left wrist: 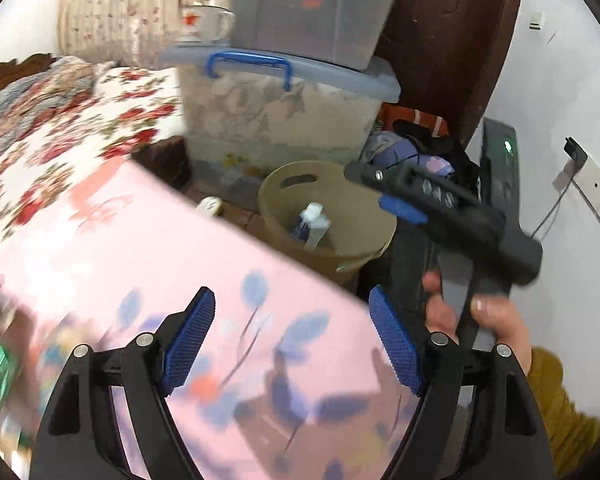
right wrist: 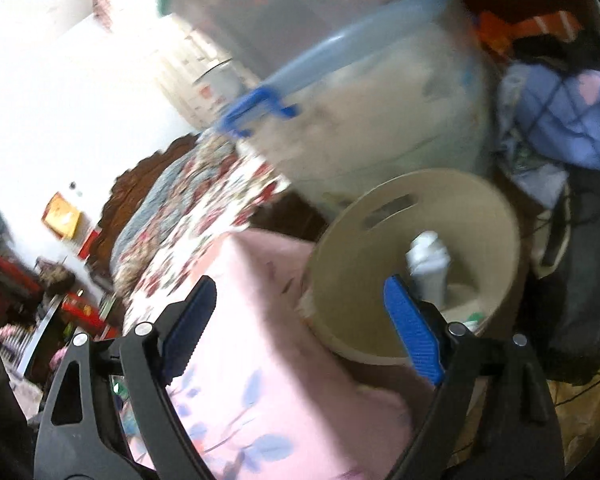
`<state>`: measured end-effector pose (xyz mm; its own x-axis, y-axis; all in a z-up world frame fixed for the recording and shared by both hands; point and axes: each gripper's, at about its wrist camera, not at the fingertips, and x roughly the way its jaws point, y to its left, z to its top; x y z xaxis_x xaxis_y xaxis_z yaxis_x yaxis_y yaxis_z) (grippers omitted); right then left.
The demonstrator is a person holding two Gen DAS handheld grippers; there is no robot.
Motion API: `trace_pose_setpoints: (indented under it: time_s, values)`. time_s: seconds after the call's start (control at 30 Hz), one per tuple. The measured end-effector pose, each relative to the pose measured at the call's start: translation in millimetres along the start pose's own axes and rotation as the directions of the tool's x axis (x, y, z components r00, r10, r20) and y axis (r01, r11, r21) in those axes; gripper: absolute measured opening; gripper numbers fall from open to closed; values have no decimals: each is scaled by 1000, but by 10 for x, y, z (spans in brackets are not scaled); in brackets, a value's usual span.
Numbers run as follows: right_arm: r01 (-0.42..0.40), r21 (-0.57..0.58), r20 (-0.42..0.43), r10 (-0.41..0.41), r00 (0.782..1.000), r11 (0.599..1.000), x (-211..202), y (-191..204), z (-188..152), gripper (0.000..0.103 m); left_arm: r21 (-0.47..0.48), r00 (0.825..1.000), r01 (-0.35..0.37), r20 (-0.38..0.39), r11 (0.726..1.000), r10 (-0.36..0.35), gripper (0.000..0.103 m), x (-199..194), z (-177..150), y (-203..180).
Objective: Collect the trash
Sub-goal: 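Grasp the clear plastic bottle with the left tool while the right tool grasps the blue sponge pack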
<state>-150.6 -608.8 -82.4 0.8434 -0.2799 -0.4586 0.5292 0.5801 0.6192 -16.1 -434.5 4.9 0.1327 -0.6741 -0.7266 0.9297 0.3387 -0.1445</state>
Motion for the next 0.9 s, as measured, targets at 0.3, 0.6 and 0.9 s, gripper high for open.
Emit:
trace_pose_setpoints:
  time_s: [0.3, 0.6, 0.9]
  values:
    - [-148, -72, -186, 133, 974, 986, 258, 896, -738, 85, -111, 962, -266, 35, 958, 271, 79, -1326, -949, 892]
    - [-179, -204, -365, 95, 926, 962, 704, 1832, -1586, 86, -308, 817, -555, -28, 773, 575, 94, -2140, -1590, 1799]
    - [-64, -428, -375, -113, 920, 901, 1130, 2487, -1995, 97, -292, 844, -524, -54, 800, 533, 94, -1890, -1826, 1979]
